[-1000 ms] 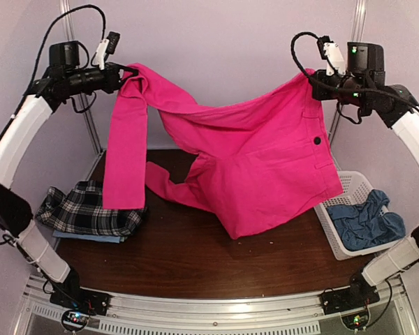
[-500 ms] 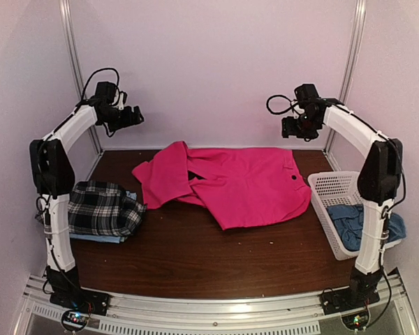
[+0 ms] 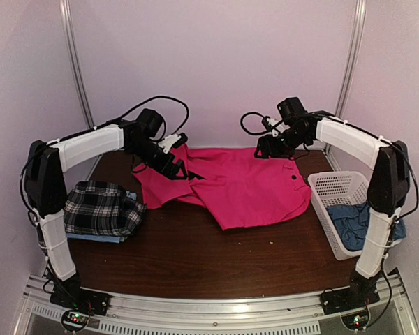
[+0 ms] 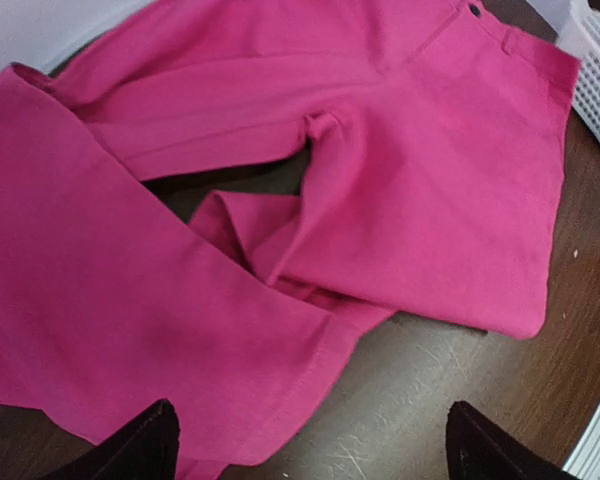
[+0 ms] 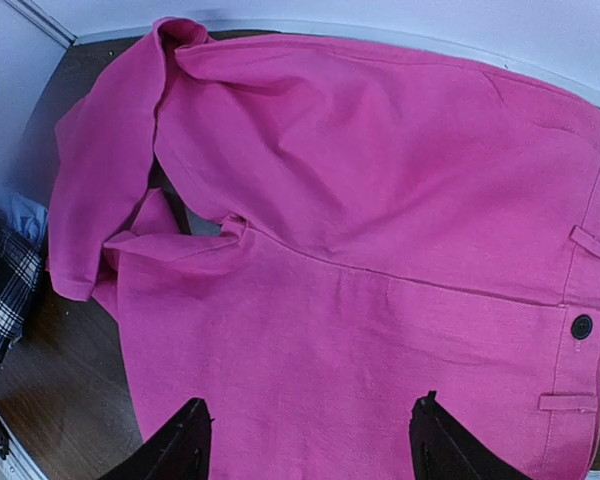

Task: Fold and stack the mixed laundry pile
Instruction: Flatten out the crumpled trousers at the center of the board.

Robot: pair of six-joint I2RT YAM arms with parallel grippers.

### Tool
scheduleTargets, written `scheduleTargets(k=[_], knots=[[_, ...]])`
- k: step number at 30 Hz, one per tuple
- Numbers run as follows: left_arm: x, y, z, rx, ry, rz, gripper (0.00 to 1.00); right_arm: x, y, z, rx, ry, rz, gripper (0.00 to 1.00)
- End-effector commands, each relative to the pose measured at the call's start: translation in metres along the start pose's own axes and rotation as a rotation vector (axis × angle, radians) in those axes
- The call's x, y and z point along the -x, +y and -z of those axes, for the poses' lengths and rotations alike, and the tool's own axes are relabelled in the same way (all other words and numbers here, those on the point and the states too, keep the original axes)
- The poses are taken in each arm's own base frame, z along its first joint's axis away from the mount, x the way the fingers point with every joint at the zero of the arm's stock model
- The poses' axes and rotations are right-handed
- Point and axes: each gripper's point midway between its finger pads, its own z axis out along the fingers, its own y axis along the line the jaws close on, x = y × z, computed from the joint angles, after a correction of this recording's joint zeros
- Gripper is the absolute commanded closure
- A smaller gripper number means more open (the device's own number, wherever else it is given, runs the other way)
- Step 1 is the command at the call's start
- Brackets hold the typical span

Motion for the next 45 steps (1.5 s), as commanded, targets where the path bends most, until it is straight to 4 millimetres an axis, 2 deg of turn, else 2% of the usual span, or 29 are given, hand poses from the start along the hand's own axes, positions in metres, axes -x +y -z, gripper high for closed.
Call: scheduleTargets(k=[1, 3, 5, 11, 16, 21, 25, 27, 28, 31, 33, 34, 35, 38, 39, 40, 41, 42, 44, 45], knots=[[-0.019, -0.029, 0.007, -0.051, 0.019, -0.189, 0.06, -0.006, 0.001, -0.007, 0.036, 0.017, 0.000, 0.31], [-0.035, -0.028, -0.007, -0.014, 0.064, -0.224, 0.04, -0.010, 0.001, -0.012, 0.042, 0.033, -0.002, 0.31], [-0.046, -0.016, -0.019, 0.069, 0.102, -0.250, 0.02, -0.014, 0.001, -0.016, 0.051, 0.049, -0.001, 0.31], [-0.043, 0.013, -0.042, 0.251, 0.120, -0.304, 0.02, -0.025, -0.001, -0.022, 0.050, 0.079, 0.007, 0.31], [-0.047, 0.010, -0.062, 0.256, 0.158, -0.377, 0.03, -0.032, -0.005, -0.024, 0.042, 0.101, 0.015, 0.31], [-0.051, 0.000, -0.069, 0.199, 0.156, -0.403, 0.02, -0.035, -0.008, -0.026, 0.035, 0.112, 0.016, 0.31], [-0.053, 0.018, -0.076, 0.296, 0.187, -0.402, 0.05, -0.033, -0.009, -0.027, 0.033, 0.109, 0.013, 0.31], [-0.048, 0.032, -0.074, 0.376, 0.193, -0.395, 0.13, -0.033, -0.009, -0.027, 0.034, 0.110, 0.011, 0.31], [-0.045, 0.036, -0.071, 0.402, 0.189, -0.398, 0.21, -0.033, -0.009, -0.027, 0.034, 0.113, 0.012, 0.31], [-0.029, 0.037, -0.059, 0.429, 0.149, -0.401, 0.55, -0.036, -0.011, -0.028, 0.025, 0.123, 0.014, 0.32], [-0.016, 0.030, -0.047, 0.416, 0.090, -0.409, 0.75, -0.037, -0.013, -0.028, 0.016, 0.127, 0.015, 0.32], [-0.005, 0.024, -0.034, 0.408, 0.038, -0.417, 0.86, -0.037, -0.014, -0.027, 0.011, 0.128, 0.017, 0.32], [0.002, 0.020, -0.026, 0.399, 0.003, -0.427, 0.99, -0.038, -0.015, -0.027, 0.009, 0.130, 0.015, 0.32], [0.025, 0.019, 0.002, 0.401, -0.102, -0.422, 1.00, -0.038, -0.014, -0.026, 0.012, 0.129, 0.013, 0.32], [0.034, 0.035, 0.014, 0.442, -0.134, -0.376, 1.00, -0.037, -0.014, -0.025, 0.012, 0.126, 0.012, 0.32], [0.047, 0.065, 0.030, 0.522, -0.187, -0.272, 1.00, -0.037, -0.014, -0.024, 0.009, 0.128, 0.011, 0.32], [0.062, 0.103, 0.053, 0.607, -0.263, -0.126, 1.00, -0.037, -0.014, -0.023, 0.007, 0.127, 0.010, 0.32], [0.067, 0.150, 0.077, 0.710, -0.331, 0.040, 1.00, -0.037, -0.014, -0.022, 0.005, 0.126, 0.009, 0.32], [0.063, 0.235, 0.138, 0.960, -0.461, 0.355, 1.00, -0.039, -0.013, -0.019, 0.009, 0.131, 0.007, 0.32], [0.060, 0.267, 0.162, 1.028, -0.533, 0.483, 0.86, -0.041, -0.013, -0.018, 0.012, 0.134, 0.007, 0.32]])
